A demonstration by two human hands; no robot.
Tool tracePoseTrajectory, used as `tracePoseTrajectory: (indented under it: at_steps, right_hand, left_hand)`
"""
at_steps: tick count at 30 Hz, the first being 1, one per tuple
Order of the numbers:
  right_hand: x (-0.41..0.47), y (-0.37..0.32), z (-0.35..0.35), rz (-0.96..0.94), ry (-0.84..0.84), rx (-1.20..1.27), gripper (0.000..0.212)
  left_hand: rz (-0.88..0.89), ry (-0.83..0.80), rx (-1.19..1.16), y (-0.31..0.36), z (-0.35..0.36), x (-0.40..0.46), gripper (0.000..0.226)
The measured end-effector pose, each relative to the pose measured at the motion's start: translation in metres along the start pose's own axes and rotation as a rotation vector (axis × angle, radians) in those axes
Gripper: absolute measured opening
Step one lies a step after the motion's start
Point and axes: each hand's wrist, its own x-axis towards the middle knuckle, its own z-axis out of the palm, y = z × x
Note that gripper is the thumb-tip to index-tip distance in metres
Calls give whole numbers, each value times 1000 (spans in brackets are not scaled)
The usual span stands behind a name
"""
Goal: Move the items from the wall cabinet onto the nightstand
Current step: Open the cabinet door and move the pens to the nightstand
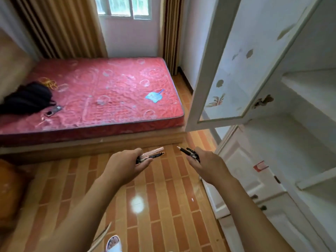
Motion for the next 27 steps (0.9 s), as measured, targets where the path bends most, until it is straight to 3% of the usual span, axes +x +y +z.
tracePoseTrajectory:
  at_steps: [8,17,27]
  right_hand:
    - [15,-162,49,-206,-31,-80,33]
    - [6,-406,143,-428,-128,-114,30]
    - [-1,-616,210,-706,-202,-169,30]
  left_hand:
    - [-221,62,-37,-129,-50,-119,50]
    - [-452,129,-12,-314,-124,-294,48]
    - [-745,279,54,-438,-192,-445,48]
